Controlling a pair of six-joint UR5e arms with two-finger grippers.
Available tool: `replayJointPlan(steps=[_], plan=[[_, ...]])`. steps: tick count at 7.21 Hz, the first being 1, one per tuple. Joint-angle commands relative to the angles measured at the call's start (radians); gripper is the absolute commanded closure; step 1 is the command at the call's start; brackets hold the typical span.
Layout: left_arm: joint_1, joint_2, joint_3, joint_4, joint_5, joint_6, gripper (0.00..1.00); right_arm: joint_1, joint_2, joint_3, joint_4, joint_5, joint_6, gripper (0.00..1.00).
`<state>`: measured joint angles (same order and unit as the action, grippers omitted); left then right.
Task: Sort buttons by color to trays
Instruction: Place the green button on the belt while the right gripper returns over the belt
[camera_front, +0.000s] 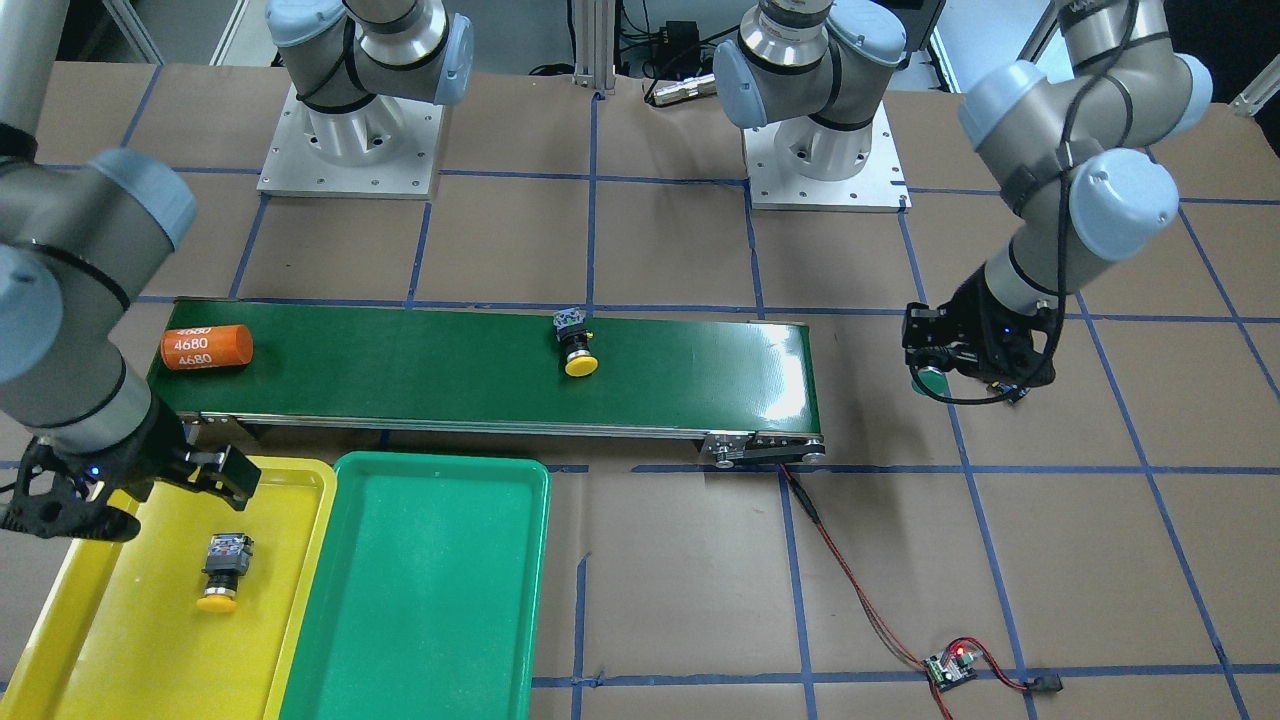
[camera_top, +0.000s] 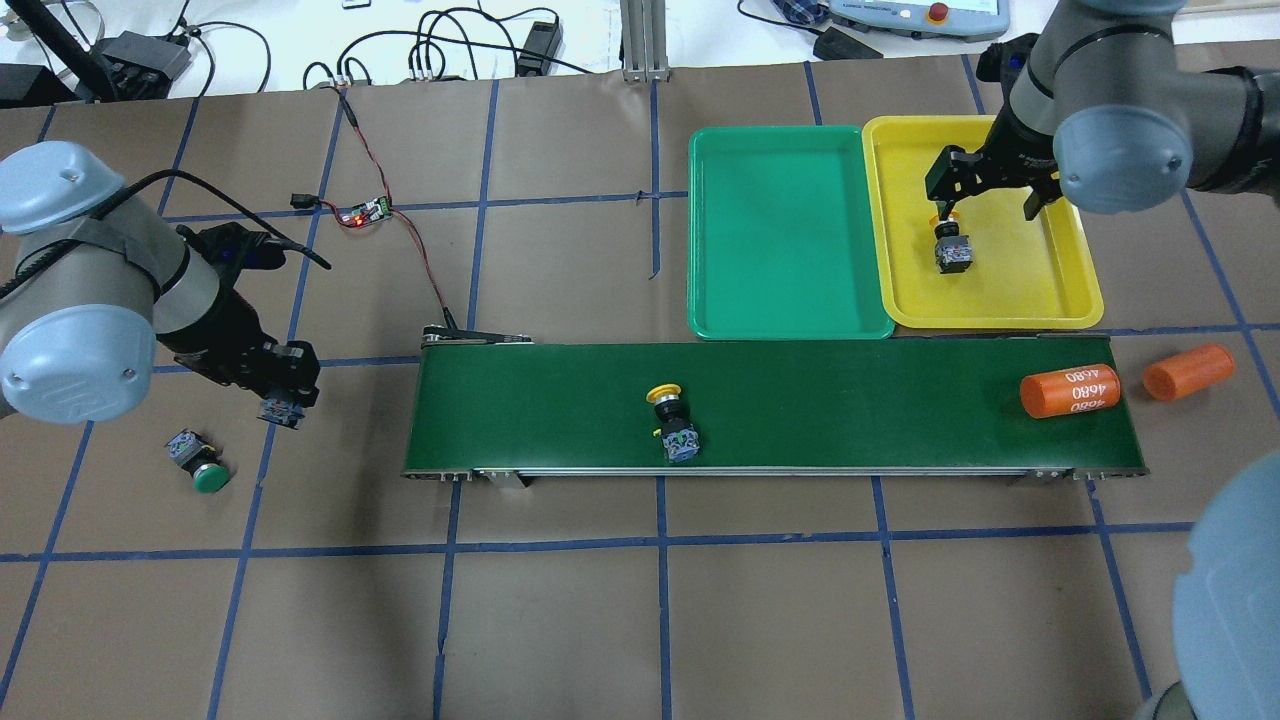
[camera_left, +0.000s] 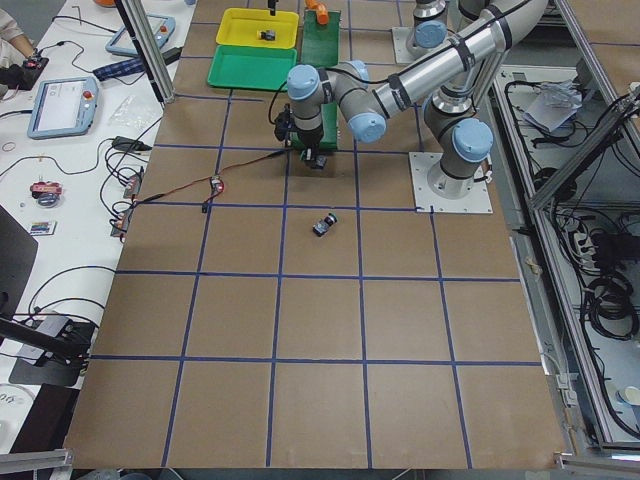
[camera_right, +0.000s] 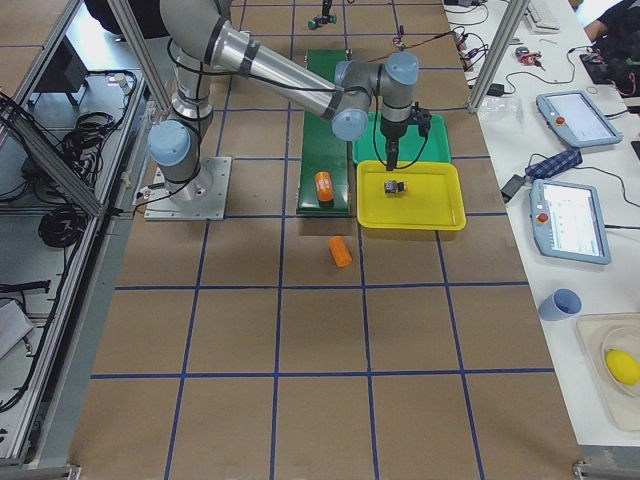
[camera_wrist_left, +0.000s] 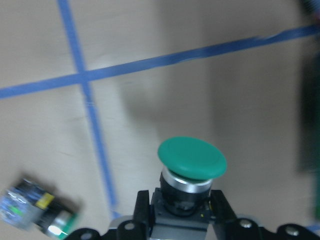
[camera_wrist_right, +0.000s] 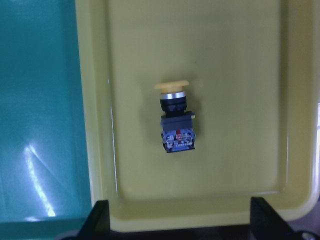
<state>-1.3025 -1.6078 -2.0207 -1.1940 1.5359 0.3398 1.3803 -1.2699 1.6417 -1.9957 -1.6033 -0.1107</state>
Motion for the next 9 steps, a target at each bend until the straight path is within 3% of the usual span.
replayJointPlan(steps=[1, 2, 4, 5, 7, 8, 9], plan=[[-0.253, 0.048, -0.004, -0.015, -0.017, -0.38, 1.0, 0.002, -0.158, 0.036, 0.18, -0.001, 0.0, 0.0], [-0.347, 0.02, -0.007, -0.01, -0.014, -0.481, 1.0, 0.002, -0.214, 0.097, 0.211, -0.001, 0.0, 0.0], [-0.383, -0.009, -0.015, -0.009, -0.017, -0.536, 1.0, 0.002, -0.269, 0.196, 0.203, 0.003, -0.001, 0.0], [-0.383, -0.027, -0.038, 0.029, -0.019, -0.538, 1.0, 0.009, -0.27, 0.199, 0.21, 0.003, 0.005, 0.0], [-0.383, -0.081, -0.047, 0.12, -0.017, -0.544, 0.9, 0.066, -0.266, 0.208, 0.209, 0.0, 0.011, 0.0], [-0.385, -0.089, -0.043, 0.14, -0.017, -0.545, 0.75, 0.066, -0.266, 0.228, 0.209, 0.0, 0.014, 0.0], [-0.383, -0.095, -0.042, 0.149, -0.016, -0.545, 0.36, 0.066, -0.266, 0.248, 0.204, 0.002, 0.014, 0.0]])
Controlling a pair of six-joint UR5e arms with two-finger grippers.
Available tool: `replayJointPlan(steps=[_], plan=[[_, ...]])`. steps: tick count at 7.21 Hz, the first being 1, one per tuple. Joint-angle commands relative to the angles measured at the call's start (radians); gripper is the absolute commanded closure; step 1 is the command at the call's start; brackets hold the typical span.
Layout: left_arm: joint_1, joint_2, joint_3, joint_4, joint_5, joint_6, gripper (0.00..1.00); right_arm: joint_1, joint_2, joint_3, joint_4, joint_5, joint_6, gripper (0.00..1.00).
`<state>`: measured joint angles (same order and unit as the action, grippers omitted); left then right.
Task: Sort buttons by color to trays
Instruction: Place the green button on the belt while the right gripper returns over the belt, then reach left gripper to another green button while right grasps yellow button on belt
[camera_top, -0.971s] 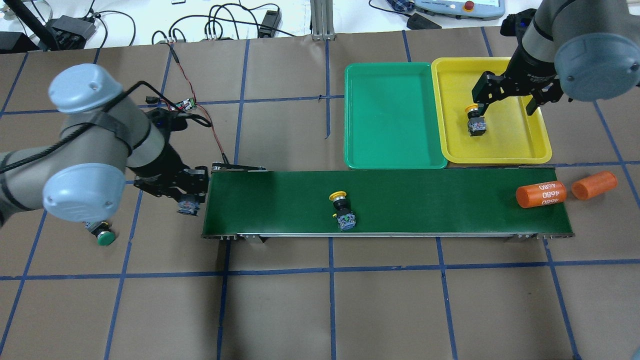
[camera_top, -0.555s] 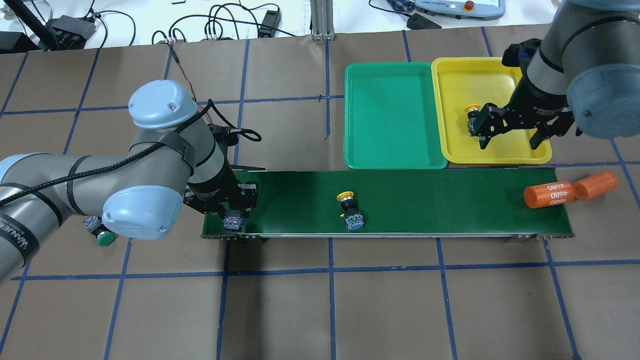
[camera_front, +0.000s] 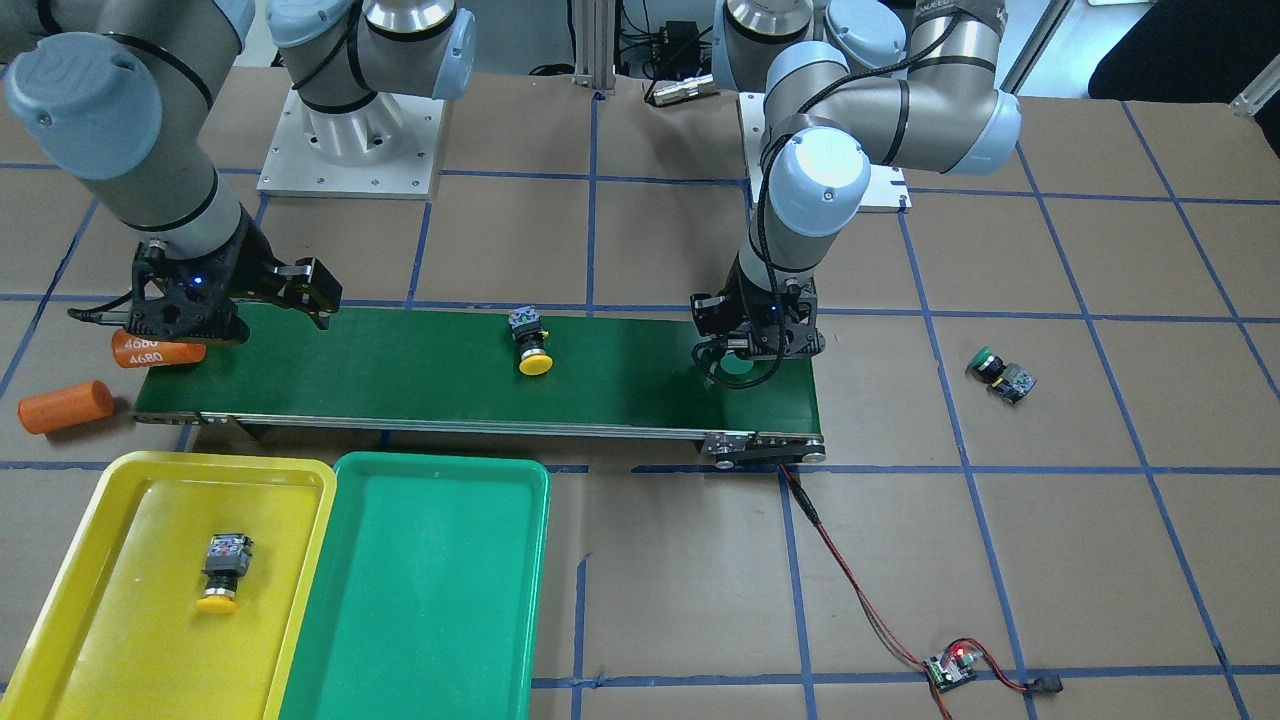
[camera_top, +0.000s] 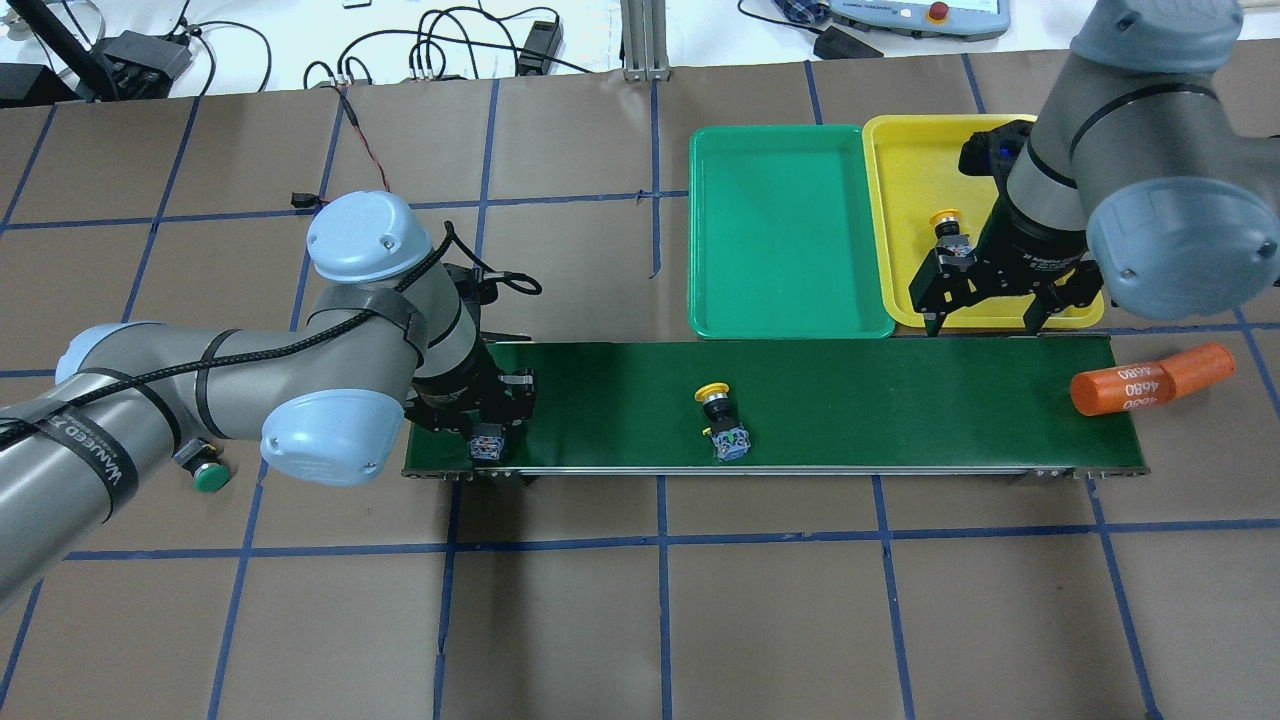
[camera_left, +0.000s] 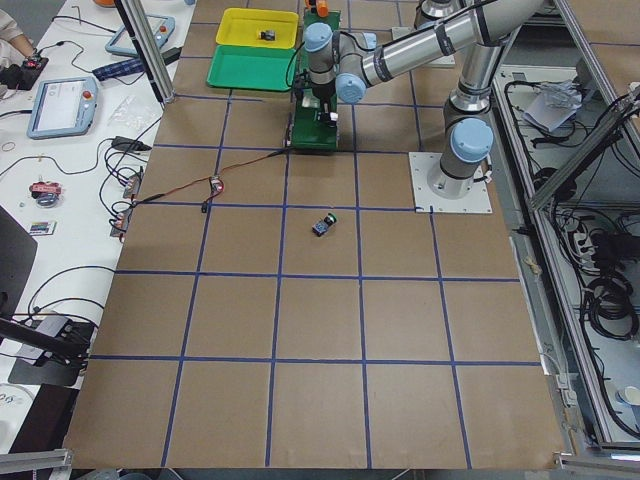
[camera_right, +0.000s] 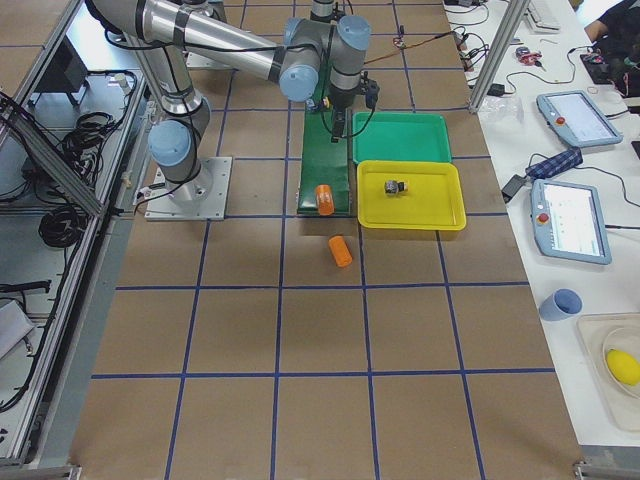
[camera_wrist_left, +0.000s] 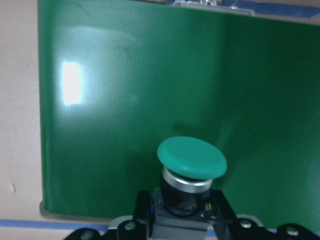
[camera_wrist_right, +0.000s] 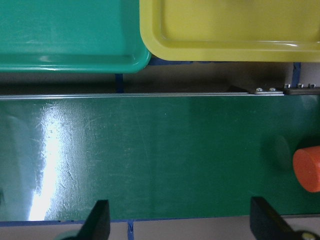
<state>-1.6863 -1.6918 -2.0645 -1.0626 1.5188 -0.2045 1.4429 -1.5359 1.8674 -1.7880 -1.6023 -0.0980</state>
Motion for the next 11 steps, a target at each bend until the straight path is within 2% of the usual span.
replayJointPlan(steps=[1, 2, 3, 4, 5, 6, 8, 9, 10, 11], plan=[[-0.001, -0.009, 0.003, 0.041, 0.001, 0.004, 0.16, 0.008, -0.003, 0.044, -0.008, 0.004, 0.024, 0.0], [-0.001, -0.006, 0.03, 0.052, -0.002, 0.007, 0.06, 0.014, -0.004, 0.052, -0.008, 0.033, 0.064, 0.0], [0.005, -0.002, 0.082, 0.023, 0.001, 0.008, 0.0, 0.046, -0.003, 0.05, -0.01, 0.06, 0.089, 0.0], [0.023, 0.021, 0.137, -0.076, 0.006, 0.042, 0.0, 0.088, -0.003, 0.052, -0.025, 0.062, 0.096, 0.0], [0.11, 0.035, 0.168, -0.18, 0.009, 0.135, 0.0, 0.127, 0.003, 0.052, -0.045, 0.062, 0.104, 0.0], [0.213, 0.055, 0.161, -0.207, 0.02, 0.187, 0.0, 0.158, 0.01, 0.052, -0.048, 0.062, 0.118, 0.0], [0.482, 0.055, 0.114, -0.198, 0.015, 0.292, 0.0, 0.192, 0.036, 0.052, -0.05, 0.067, 0.119, 0.0], [0.591, 0.031, 0.086, -0.186, 0.012, 0.33, 0.0, 0.217, 0.051, 0.052, -0.077, 0.121, 0.136, 0.0], [0.678, 0.0, 0.078, -0.138, 0.012, 0.346, 0.0, 0.221, 0.08, 0.05, -0.079, 0.131, 0.136, 0.0], [0.707, -0.024, 0.076, -0.098, 0.015, 0.34, 0.0, 0.223, 0.092, 0.053, -0.079, 0.133, 0.139, 0.0]])
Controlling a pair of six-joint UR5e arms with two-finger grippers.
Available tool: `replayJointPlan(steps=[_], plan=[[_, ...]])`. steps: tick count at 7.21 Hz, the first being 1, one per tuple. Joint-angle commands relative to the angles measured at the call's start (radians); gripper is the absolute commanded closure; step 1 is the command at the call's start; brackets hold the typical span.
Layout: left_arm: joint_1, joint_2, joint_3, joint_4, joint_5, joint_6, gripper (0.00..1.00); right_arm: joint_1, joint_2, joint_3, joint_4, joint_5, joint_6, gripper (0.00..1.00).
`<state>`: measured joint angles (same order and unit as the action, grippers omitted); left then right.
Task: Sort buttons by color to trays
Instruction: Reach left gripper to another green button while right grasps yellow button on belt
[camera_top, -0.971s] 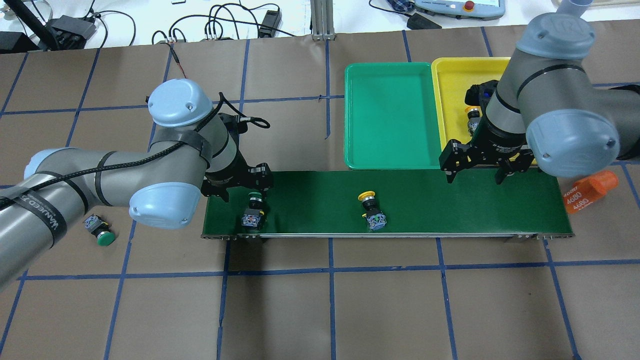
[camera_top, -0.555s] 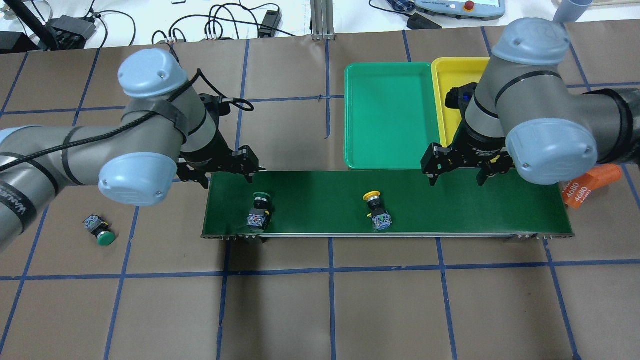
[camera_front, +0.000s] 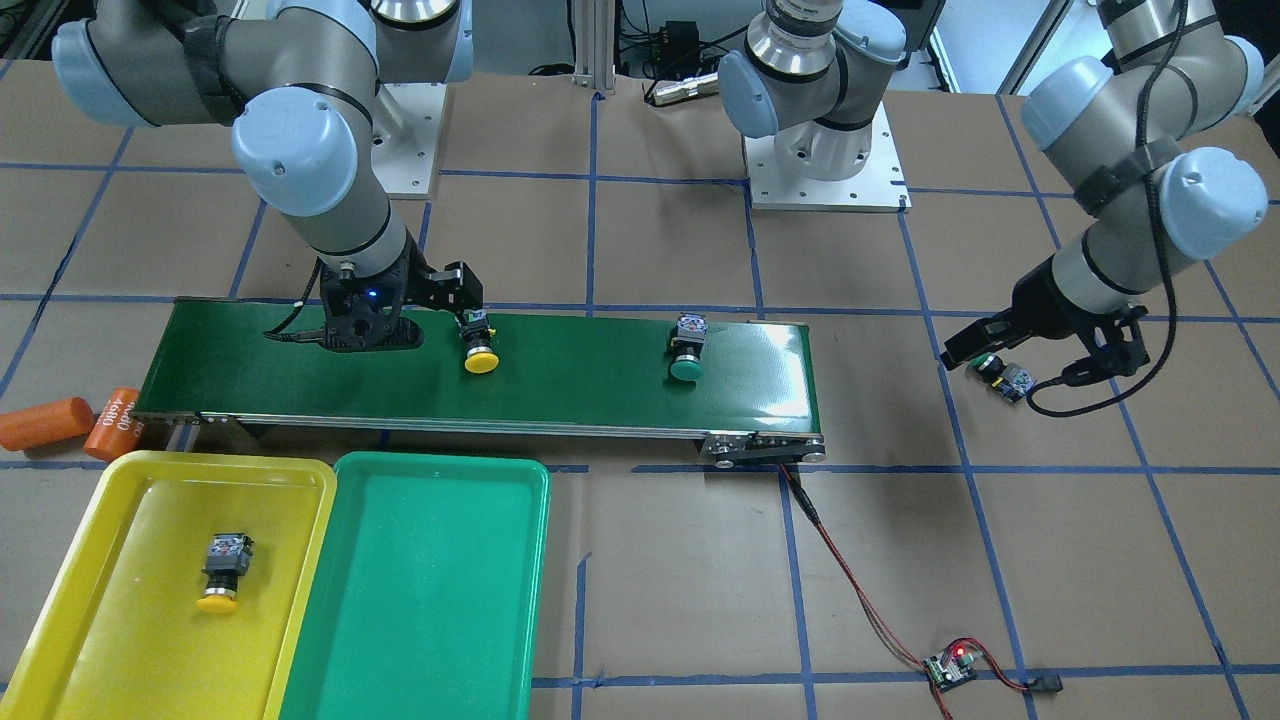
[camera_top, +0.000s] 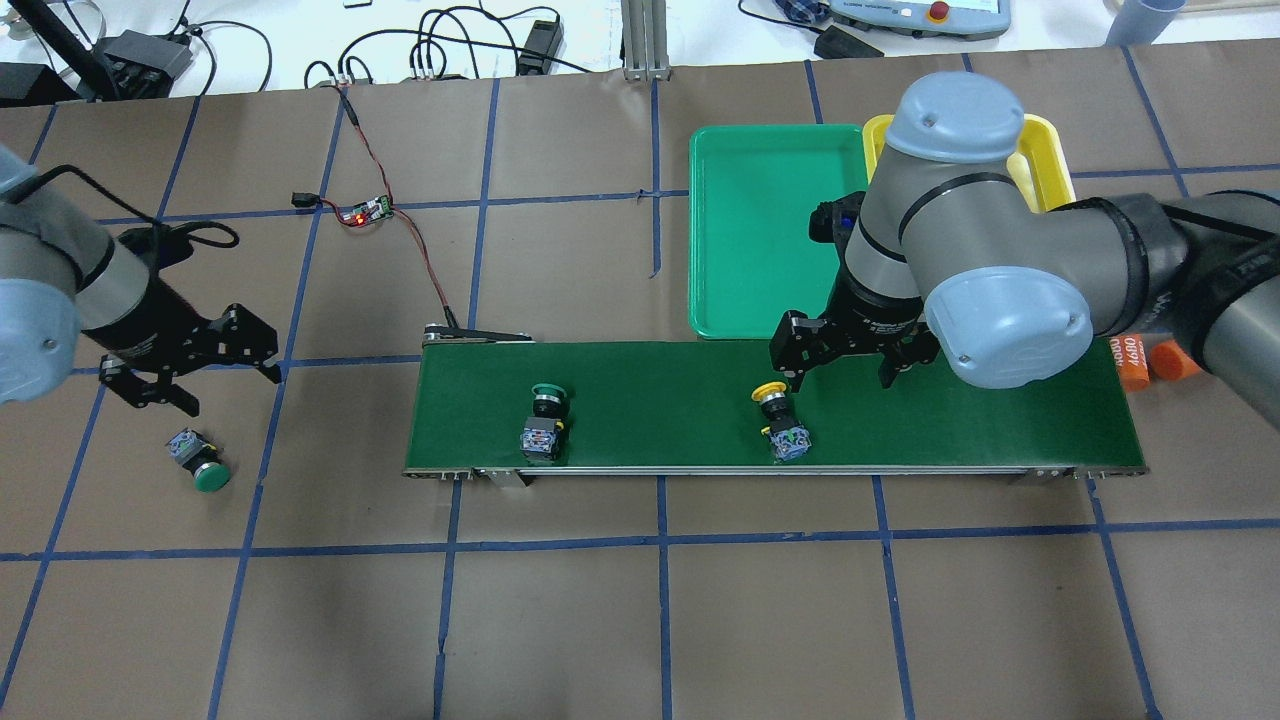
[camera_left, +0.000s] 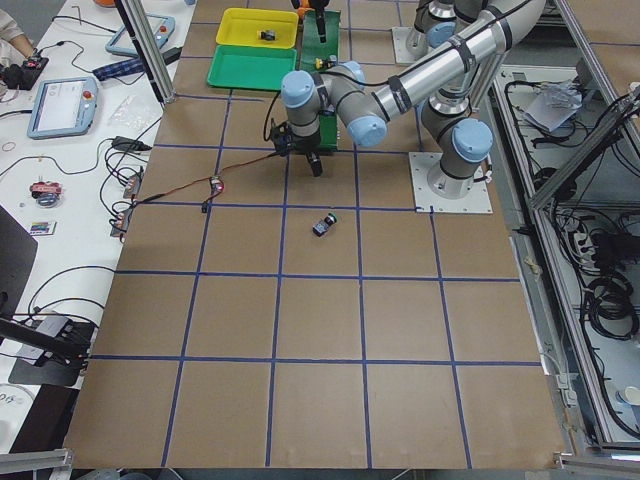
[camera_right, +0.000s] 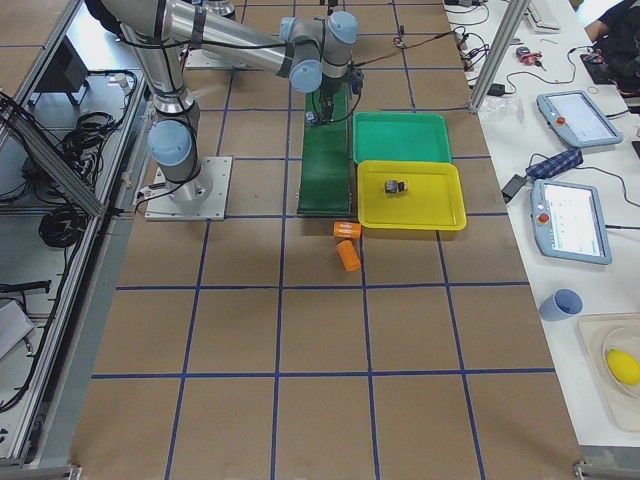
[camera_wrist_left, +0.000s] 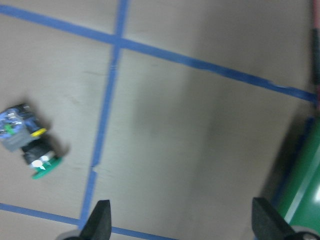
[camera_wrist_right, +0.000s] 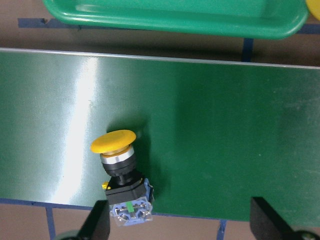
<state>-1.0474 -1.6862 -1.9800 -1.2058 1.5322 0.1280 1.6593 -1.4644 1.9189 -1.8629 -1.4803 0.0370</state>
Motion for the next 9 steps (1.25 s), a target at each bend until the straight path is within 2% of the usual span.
replayJointPlan(steps=[1, 3, 4, 5, 6, 7, 8, 9], plan=[[0.072, -0.07, -0.01, 0.086, 0.003, -0.016, 0.0, 0.008, 0.024, 0.003, -0.004, 0.011, 0.003, 0.0], [0.075, -0.131, -0.064, 0.259, 0.009, -0.065, 0.01, 0.008, 0.041, 0.041, -0.012, 0.011, 0.003, 0.0], [0.082, -0.135, -0.091, 0.27, 0.013, -0.062, 0.0, 0.008, 0.044, 0.042, -0.012, 0.009, 0.0, 0.0], [0.102, -0.135, -0.098, 0.287, 0.088, -0.045, 0.0, 0.007, 0.058, 0.042, -0.012, 0.0, -0.005, 0.26], [0.121, -0.138, -0.1, 0.295, 0.121, -0.015, 0.0, 0.007, 0.076, 0.042, -0.012, -0.006, -0.003, 0.67], [0.131, -0.138, -0.102, 0.293, 0.123, 0.001, 0.0, 0.007, 0.084, 0.042, -0.01, -0.008, -0.003, 0.86], [0.142, -0.147, -0.121, 0.293, 0.117, 0.002, 0.0, 0.005, 0.084, 0.04, -0.009, -0.009, 0.001, 1.0], [0.144, -0.171, -0.125, 0.307, 0.111, 0.036, 0.01, -0.004, 0.078, 0.029, -0.007, -0.012, -0.005, 1.0]])
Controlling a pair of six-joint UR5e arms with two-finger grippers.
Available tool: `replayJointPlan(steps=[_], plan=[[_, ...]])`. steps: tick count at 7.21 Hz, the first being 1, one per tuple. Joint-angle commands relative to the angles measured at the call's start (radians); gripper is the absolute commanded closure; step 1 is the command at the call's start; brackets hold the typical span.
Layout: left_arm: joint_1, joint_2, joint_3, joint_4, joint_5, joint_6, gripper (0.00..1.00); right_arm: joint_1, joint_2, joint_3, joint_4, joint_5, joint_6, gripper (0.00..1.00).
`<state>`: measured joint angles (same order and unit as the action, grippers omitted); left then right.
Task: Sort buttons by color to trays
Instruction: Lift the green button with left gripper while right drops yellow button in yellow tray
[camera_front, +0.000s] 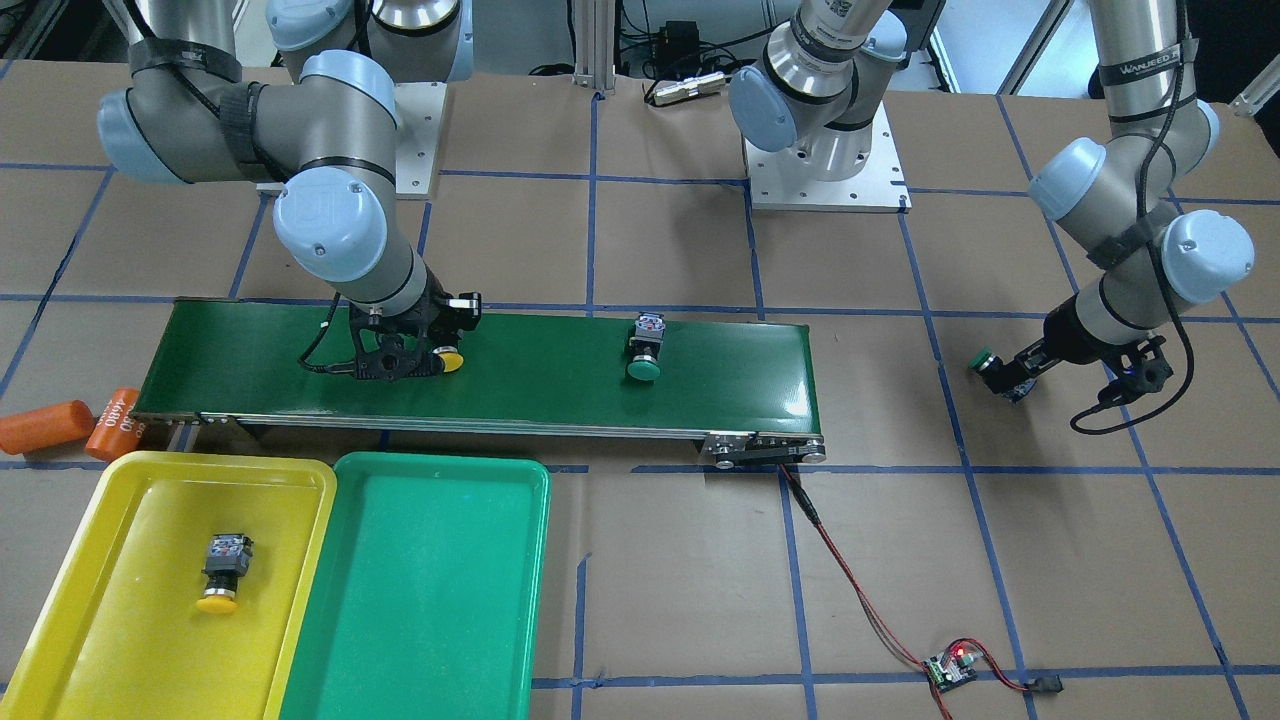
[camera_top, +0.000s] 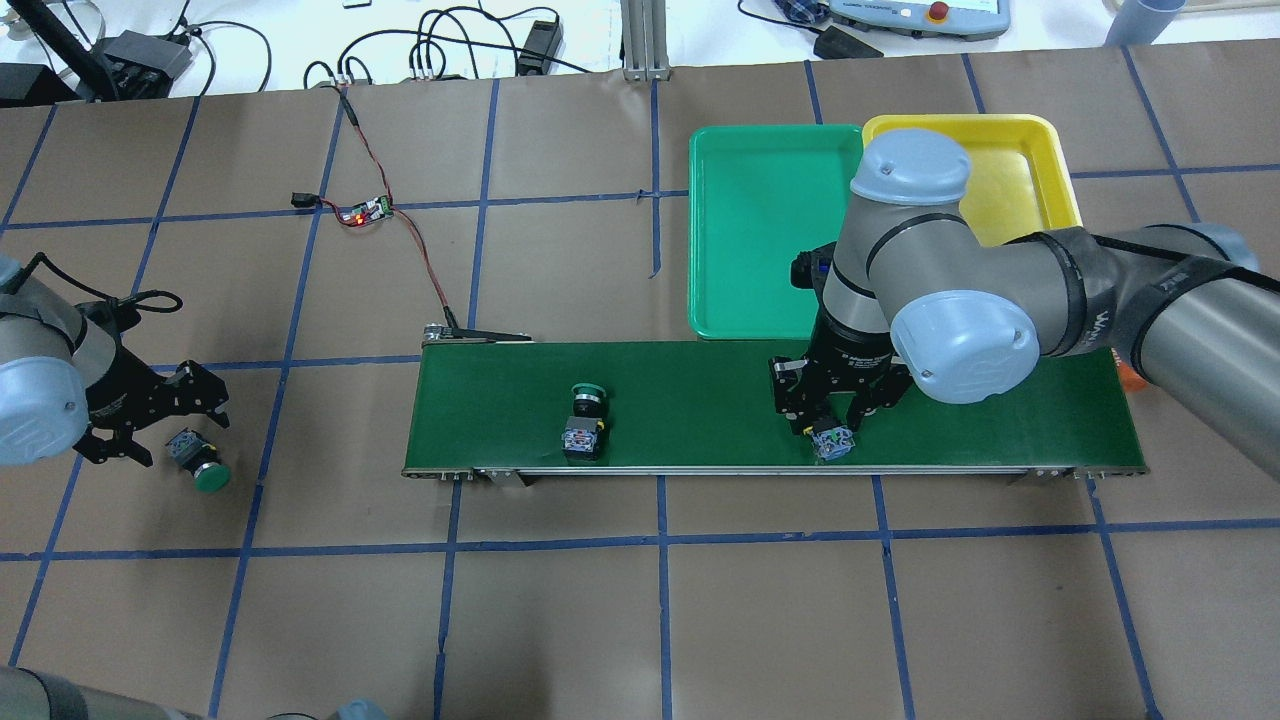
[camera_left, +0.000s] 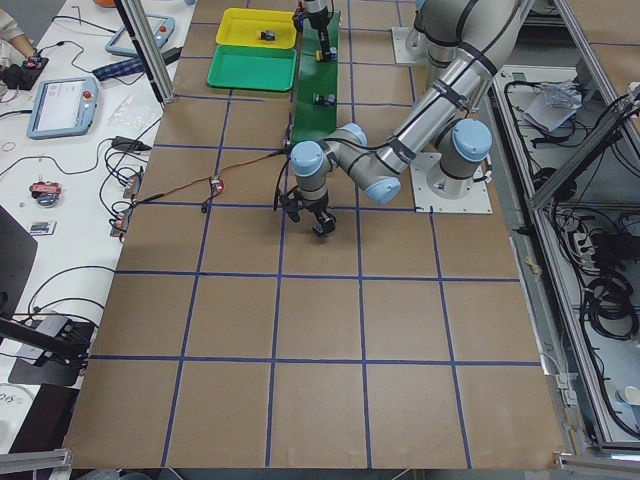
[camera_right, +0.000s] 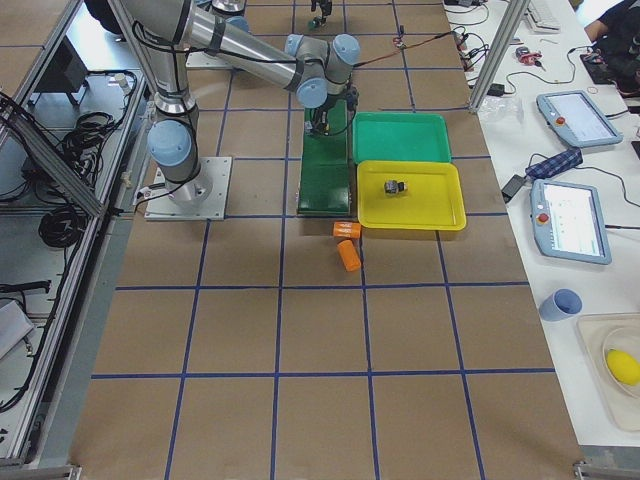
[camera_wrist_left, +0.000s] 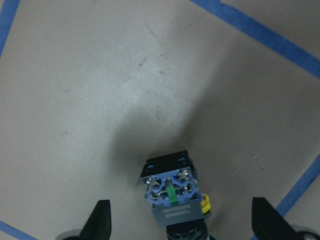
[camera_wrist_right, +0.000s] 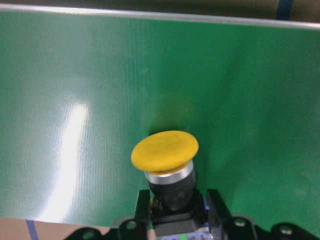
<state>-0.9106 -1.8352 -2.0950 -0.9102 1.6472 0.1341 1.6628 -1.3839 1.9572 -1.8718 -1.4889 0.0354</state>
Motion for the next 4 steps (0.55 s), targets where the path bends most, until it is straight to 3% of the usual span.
replayJointPlan(steps=[1, 3, 4], plan=[[0.007, -0.039, -0.016, 0.055, -0.006, 0.053, 0.12, -0.02, -0.02, -0.033, 0.013, -0.036, -0.006, 1.0], [0.0, -0.039, -0.016, 0.093, -0.01, 0.088, 1.0, -0.076, -0.046, -0.168, 0.04, -0.079, -0.006, 1.0], [-0.013, -0.021, -0.014, 0.083, -0.007, 0.085, 1.0, -0.14, -0.034, -0.203, 0.039, -0.082, -0.008, 1.0]])
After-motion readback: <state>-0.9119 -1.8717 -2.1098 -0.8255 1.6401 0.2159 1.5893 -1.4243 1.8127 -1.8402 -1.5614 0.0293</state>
